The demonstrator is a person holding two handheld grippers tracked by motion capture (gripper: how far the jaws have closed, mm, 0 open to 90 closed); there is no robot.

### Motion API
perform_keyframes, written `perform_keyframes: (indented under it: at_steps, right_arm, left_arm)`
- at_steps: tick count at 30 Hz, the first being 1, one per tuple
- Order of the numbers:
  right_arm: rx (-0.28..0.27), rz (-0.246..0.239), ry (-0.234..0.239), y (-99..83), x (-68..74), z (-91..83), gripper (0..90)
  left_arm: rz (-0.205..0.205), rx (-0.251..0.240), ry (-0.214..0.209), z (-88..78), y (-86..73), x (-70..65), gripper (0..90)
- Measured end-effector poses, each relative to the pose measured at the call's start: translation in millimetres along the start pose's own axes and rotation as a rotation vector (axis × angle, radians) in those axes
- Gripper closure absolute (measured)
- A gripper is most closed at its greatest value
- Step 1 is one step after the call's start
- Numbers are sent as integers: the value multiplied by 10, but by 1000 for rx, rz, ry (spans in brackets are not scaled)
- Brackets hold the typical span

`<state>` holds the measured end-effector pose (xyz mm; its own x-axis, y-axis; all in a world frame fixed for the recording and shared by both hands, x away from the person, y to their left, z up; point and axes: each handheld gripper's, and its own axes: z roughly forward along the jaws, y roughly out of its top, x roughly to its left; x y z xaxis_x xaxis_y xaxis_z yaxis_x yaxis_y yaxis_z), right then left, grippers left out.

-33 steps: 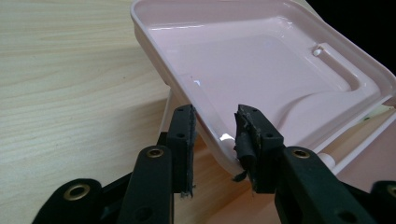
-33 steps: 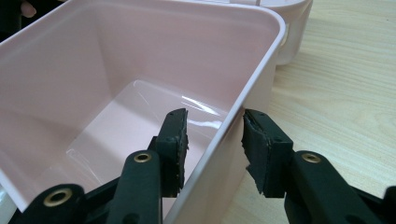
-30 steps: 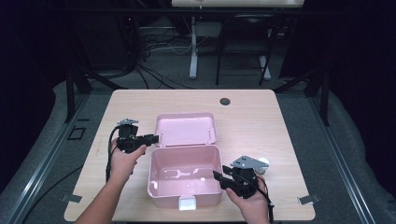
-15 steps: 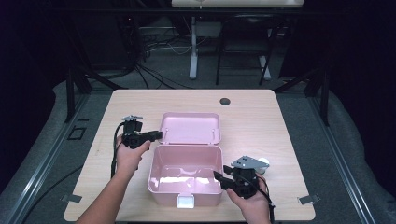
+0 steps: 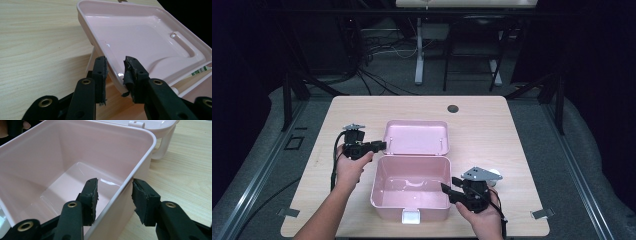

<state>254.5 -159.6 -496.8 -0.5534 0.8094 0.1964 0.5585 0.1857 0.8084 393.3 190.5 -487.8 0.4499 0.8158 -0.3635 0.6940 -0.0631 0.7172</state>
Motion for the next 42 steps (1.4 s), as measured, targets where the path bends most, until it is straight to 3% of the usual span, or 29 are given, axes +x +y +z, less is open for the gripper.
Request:
perform_keyframes:
  at_steps: [14,26,32,37,39,42]
  right_arm:
    - [-64,16,-3,103,-97,-211,570]
    - [-62,-11,-43,140,-247,-311,557]
    - [-50,7,-51,137,-330,-346,545]
    - [-19,-11,-51,151,-368,-327,515]
    - [0,-29,-81,161,-378,-316,510]
    - [6,-29,-83,183,-415,-309,481]
  left_arm:
    - [16,-46,11,-199,-73,5,627]
    - [67,-76,13,-410,-338,-10,609]
    - [91,-94,11,-536,-424,-31,599]
    - [97,-91,20,-585,-470,21,588]
    - [93,-93,22,-605,-494,55,585]
    - [96,-88,41,-617,-529,93,576]
